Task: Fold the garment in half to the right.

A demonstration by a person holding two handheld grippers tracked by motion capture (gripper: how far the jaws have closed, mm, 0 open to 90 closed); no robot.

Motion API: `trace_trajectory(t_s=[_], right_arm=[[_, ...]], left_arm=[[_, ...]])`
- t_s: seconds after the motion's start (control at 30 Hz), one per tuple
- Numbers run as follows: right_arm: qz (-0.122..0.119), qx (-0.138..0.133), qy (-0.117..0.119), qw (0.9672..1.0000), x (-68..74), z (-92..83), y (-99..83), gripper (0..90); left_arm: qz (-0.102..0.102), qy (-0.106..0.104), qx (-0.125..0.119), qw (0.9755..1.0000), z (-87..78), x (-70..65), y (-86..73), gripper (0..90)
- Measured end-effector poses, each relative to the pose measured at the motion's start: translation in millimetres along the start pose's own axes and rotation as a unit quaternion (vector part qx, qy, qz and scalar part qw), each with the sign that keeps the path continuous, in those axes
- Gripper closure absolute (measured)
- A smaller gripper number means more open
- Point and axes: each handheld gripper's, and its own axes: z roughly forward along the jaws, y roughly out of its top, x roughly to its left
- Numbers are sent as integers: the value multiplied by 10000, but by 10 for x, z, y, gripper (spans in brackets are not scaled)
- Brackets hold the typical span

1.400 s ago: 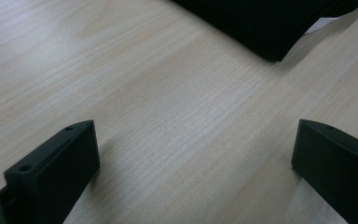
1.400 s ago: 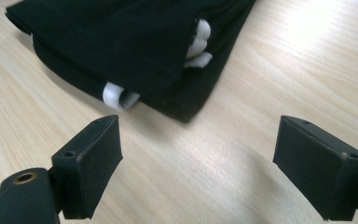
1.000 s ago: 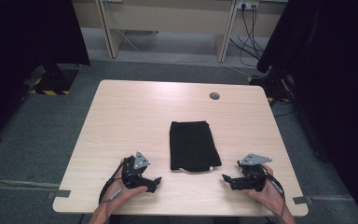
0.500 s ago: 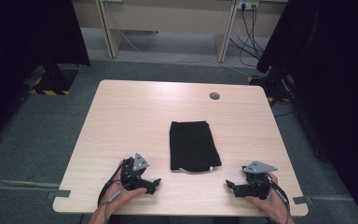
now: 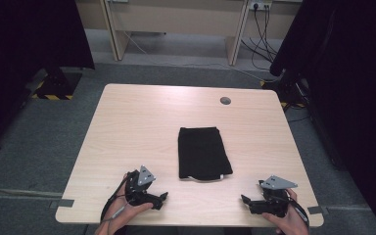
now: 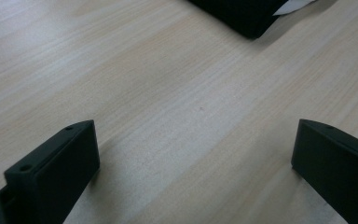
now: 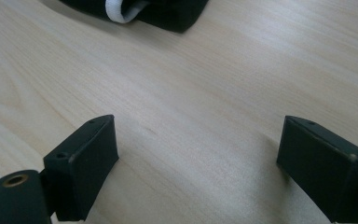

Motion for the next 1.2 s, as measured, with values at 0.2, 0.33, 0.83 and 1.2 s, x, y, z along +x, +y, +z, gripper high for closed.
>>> trace_trajectory(t_s=[0.2, 0.33, 0.83, 1.2], right_arm=[[18, -1, -15, 10000, 29, -33, -33, 125], [27, 8, -26, 10000, 45, -55, -52, 125], [14, 0, -9, 10000, 63, -75, -75, 125], [0, -6, -4, 10000, 63, -77, -77, 125]], left_arm=[[19, -19, 0, 10000, -28, -41, -29, 0], [25, -31, 1, 10000, -50, -72, -50, 0], [32, -34, 2, 10000, -57, -83, -57, 0], [32, -35, 3, 10000, -57, -83, -57, 0]])
